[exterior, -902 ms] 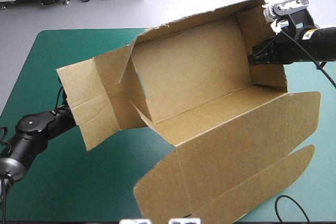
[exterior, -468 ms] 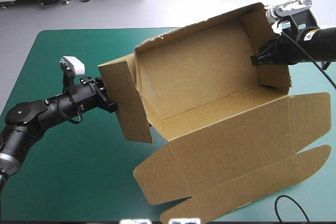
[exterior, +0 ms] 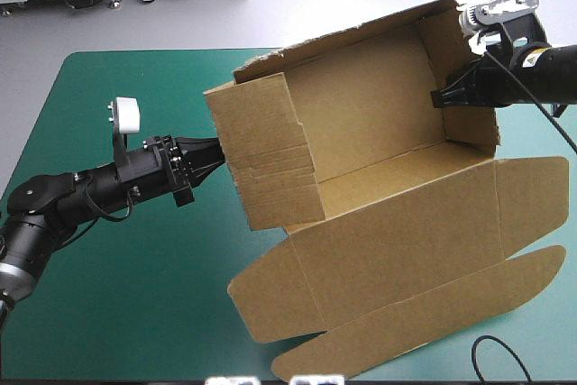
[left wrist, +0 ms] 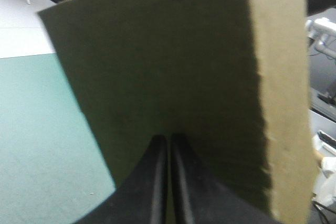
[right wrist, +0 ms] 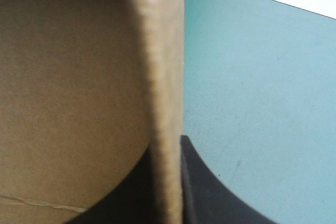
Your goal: Fold the box
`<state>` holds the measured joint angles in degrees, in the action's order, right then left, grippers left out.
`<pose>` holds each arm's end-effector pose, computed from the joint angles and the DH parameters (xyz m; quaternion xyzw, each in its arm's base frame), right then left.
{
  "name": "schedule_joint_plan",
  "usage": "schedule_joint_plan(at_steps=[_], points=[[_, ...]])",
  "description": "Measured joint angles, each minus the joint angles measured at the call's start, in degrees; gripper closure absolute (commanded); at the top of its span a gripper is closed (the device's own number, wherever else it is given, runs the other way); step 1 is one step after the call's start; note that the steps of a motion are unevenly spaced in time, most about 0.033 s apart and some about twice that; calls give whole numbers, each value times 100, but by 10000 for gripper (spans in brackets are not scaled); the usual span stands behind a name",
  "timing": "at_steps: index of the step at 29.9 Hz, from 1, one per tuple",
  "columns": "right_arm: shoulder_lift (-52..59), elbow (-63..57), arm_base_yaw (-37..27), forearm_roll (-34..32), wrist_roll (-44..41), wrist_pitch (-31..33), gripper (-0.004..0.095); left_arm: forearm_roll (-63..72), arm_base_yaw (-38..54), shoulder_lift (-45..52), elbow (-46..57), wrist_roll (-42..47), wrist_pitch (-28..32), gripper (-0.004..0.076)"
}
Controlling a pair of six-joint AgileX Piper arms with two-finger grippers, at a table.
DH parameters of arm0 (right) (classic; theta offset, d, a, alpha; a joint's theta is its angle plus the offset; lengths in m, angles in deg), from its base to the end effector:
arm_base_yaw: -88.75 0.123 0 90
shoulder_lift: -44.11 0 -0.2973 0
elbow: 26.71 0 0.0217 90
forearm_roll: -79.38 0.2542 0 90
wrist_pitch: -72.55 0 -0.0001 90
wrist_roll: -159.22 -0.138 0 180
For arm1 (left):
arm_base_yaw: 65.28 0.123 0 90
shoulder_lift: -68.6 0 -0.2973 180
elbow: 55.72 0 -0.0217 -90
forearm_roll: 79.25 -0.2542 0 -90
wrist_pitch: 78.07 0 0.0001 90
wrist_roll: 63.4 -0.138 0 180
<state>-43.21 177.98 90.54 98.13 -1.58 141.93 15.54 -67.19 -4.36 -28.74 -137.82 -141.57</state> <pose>0.2997 0.0509 0.4698 -0.1736 0.8846 0.1000 0.4212 0.2251 -0.1307 0.3843 0.2330 0.6689 -0.5061 0.4921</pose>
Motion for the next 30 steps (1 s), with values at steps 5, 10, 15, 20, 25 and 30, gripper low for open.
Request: schedule_joint_plan(at_steps=[5, 10, 15, 20, 25, 30], points=[[0, 0, 0, -18, -31, -80, 926, 35, 0, 0, -142, 13, -395, 710], [0, 0, 0, 80, -36, -81, 926, 54, 0, 0, -174, 13, -454, 696], [0, 0, 0, 122, -36, -111, 925, 54, 0, 0, -212, 13, -472, 562], [-57, 0, 0, 173, -62, -152, 925, 54, 0, 0, -382, 13, -484, 409], [-199, 0, 0, 255, -62, -217, 924, 54, 0, 0, -544, 79, -508, 328], [-324, 0, 0, 308, -66, -388, 924, 54, 0, 0, -573, 190, -431, 293]])
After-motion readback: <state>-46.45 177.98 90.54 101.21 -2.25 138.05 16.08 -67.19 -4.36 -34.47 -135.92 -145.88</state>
